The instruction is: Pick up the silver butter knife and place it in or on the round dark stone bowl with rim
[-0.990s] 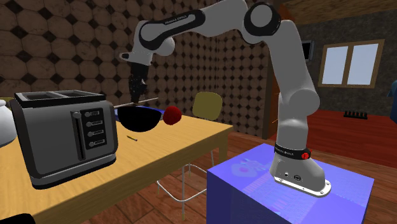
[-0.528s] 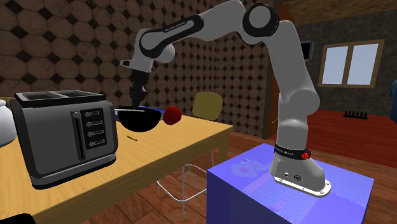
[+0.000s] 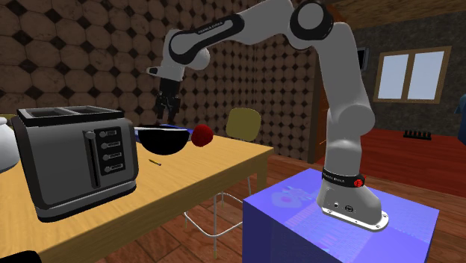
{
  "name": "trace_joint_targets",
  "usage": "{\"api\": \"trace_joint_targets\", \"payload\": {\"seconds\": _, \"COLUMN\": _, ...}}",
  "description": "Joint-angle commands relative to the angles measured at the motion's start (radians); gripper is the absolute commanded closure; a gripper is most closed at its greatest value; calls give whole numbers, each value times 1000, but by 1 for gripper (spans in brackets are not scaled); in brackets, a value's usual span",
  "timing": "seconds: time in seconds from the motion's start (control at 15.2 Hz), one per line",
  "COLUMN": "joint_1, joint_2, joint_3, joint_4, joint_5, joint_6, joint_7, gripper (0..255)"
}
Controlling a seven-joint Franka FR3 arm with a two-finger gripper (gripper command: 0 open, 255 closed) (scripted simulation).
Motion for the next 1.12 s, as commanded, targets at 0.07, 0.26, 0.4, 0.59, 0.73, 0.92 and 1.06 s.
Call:
{"api": "trace_joint_targets", "payload": {"seconds": 0.07, "joint_1": -8, "joint_2": -32, "joint_3": -7, "joint_4": -25, "joint_5": -10, "joint_6": -14, "joint_7": -14, "gripper": 0}}
{"api": "trace_joint_targets", "payload": {"seconds": 0.26, "joint_1": -5, "joint_2": -14, "joint_3": -6, "joint_4": -40, "joint_5": -12, "joint_6": 19, "joint_7": -13, "gripper": 0}}
{"api": "trace_joint_targets", "payload": {"seconds": 0.4, "joint_1": -4, "joint_2": -1, "joint_3": -5, "joint_4": -49, "joint_5": -12, "joint_6": 41, "joint_7": -13, "gripper": 0}}
{"api": "trace_joint_targets", "payload": {"seconds": 0.59, "joint_1": -2, "joint_2": 9, "joint_3": -5, "joint_4": -56, "joint_5": -13, "joint_6": 59, "joint_7": -12, "gripper": 0}}
{"api": "trace_joint_targets", "payload": {"seconds": 0.73, "joint_1": -2, "joint_2": 9, "joint_3": -5, "joint_4": -56, "joint_5": -13, "joint_6": 59, "joint_7": -12, "gripper": 0}}
{"api": "trace_joint_targets", "payload": {"seconds": 0.92, "joint_1": -2, "joint_2": 9, "joint_3": -5, "joint_4": -56, "joint_5": -13, "joint_6": 59, "joint_7": -12, "gripper": 0}}
{"api": "trace_joint_targets", "payload": {"seconds": 1.06, "joint_1": -2, "joint_2": 9, "joint_3": -5, "joint_4": -56, "joint_5": -13, "joint_6": 58, "joint_7": -12, "gripper": 255}}
